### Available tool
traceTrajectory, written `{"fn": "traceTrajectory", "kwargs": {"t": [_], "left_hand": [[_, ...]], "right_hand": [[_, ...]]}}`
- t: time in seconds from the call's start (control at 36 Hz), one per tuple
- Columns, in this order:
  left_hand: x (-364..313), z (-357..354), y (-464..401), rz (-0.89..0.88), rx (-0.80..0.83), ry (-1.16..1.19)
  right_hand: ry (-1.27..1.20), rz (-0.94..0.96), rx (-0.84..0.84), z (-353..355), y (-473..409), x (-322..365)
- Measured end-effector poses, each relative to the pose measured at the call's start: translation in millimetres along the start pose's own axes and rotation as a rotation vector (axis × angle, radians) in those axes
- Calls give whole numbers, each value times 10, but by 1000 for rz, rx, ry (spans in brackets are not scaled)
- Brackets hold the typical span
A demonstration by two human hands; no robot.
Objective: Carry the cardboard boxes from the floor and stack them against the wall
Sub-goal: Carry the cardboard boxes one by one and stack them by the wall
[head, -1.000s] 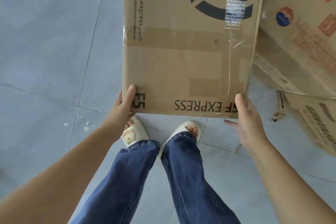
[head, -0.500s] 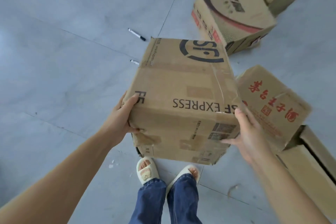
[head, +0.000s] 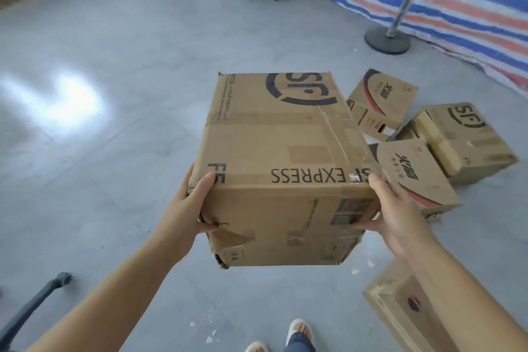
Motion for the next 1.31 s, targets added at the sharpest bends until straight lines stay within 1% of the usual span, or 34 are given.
{"fn": "traceTrajectory", "kwargs": {"t": [0.06,0.14,0.33,0.42,0.53,0.67,0.75,0.83,1.11,1.31], "left_hand": [[-139,74,-8,-18,-4,40],[-361,230,-104,-48,-72,104],[-755,397,-459,-34,-236,200],[-892,467,-690,-22,-310,215],[-1039,560,-1005,-10,-389,262],[-1291,778,-1394,-25,-479,289],[-1435,1011,-1722,-15,-518,346],[-1602,1302,-2122,-35,-531,355],[-2520,2396,-3498,-44,-494,344],[-3081,2833,-4349,-21,-476,338]], "right_hand": [[24,16,68,-146,-80,162],[46,44,166,-443,-263,443],[77,33,242,-1022,-882,931],[122,5,312,-1297,-1208,1122],[176,13,394,-1713,-1613,1390],[223,30,475,-2352,-2046,1701],[258,40,535,-2818,-2301,1825],[265,61,572,-3325,-2565,1917],[252,63,567,-4986,-3345,2314],[247,41,537,-5796,-3913,2609]]}}
Point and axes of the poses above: each hand's wrist, its own y-axis away from the middle knuckle, its own z-axis out of the back of the hand, x = y × z, the point moved 3 cm from there along -y, towards the middle knuckle, and after that the axes turned 1 degree about -x, right-handed, at the moved point
